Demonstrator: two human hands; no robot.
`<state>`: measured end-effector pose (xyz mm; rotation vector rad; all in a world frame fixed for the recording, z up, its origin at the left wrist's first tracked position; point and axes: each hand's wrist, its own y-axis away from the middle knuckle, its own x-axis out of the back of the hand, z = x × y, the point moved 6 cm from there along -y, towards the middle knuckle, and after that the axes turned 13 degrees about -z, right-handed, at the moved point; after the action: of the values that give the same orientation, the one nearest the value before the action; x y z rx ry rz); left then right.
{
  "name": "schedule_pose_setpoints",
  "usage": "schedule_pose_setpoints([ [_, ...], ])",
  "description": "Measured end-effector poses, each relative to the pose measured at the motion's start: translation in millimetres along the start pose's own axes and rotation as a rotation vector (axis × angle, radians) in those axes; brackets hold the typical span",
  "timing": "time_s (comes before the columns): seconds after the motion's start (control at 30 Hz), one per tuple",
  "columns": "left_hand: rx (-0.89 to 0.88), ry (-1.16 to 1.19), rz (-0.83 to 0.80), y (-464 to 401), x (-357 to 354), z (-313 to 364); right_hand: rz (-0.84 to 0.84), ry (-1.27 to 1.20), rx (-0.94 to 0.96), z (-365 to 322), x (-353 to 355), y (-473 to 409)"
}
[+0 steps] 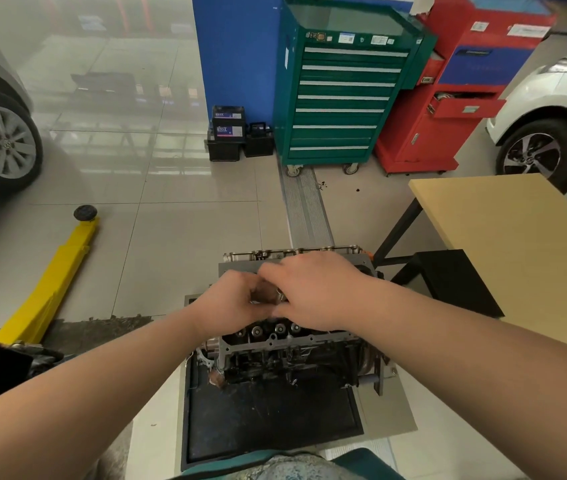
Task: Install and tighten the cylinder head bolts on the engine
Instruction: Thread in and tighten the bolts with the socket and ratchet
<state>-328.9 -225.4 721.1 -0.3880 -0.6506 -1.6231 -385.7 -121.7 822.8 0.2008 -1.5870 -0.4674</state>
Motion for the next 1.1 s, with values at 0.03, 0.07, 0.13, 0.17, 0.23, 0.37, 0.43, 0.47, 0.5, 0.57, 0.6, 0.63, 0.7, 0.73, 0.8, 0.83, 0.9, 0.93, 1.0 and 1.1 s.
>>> schedule_pose_setpoints([
  [0.03,-0.013,-0.023,-0.017,1,2,0,-0.049,-0.017,0.016,2,-2,1],
  [0.07,-0.034,-0.043,-0.027,2,3,1,-0.070,-0.023,0.007,4,-4,1],
  [0.13,-0.078,-0.054,-0.033,4,1,7,-0.044,-0.004,-0.062,6,-6,-1],
  [0.17,-0.079,-0.058,-0.023,5,-1,9,-0.033,0.020,-0.114,6,-7,-1],
  [0.23,-0.037,-0.063,0.020,4,-5,9,0.001,0.059,-0.169,5,-7,-3],
  [0.37,-0.002,-0.065,0.018,-1,-6,5,0.011,-0.034,0.018,0,-4,2],
  [0.43,-0.011,0.012,-0.063,-1,-8,5,-0.025,-0.011,0.064,-2,-4,4],
  [0.47,-0.022,0.048,-0.087,1,-8,7,-0.008,0.012,0.042,-3,-4,4],
  [0.5,-0.042,0.070,-0.093,2,-9,10,0.021,0.040,0.002,-4,-3,3],
  [0.57,-0.050,0.036,-0.020,2,-8,11,0.057,0.084,-0.103,-3,-3,1],
  [0.6,-0.041,0.010,0.033,3,-7,11,0.075,0.099,-0.127,-2,-3,0],
  [0.63,-0.024,-0.004,0.076,2,-5,8,0.094,0.100,-0.116,-2,-3,0],
  [0.7,0.029,-0.003,0.062,1,-4,2,0.069,0.037,-0.033,-3,-4,2],
  [0.73,0.046,0.008,0.017,0,-4,-2,0.031,-0.007,0.013,-3,-5,2],
  [0.8,0.045,0.034,-0.065,-1,-5,-2,0.001,-0.037,0.026,-1,-6,2],
  [0.83,0.024,0.047,-0.081,-1,-6,2,0.021,-0.018,-0.002,1,-5,1],
  [0.9,0.004,0.099,-0.054,0,-4,8,0.071,0.049,-0.071,3,-2,-1],
  [0.93,0.004,0.101,-0.015,1,-2,9,0.076,0.072,-0.089,3,-2,-3],
  [1.0,0.020,0.070,0.046,1,2,8,0.070,0.057,-0.062,2,-3,-3],
  [1.1,0.053,0.095,-0.024,-1,2,1,0.019,0.001,0.050,1,-4,0],
])
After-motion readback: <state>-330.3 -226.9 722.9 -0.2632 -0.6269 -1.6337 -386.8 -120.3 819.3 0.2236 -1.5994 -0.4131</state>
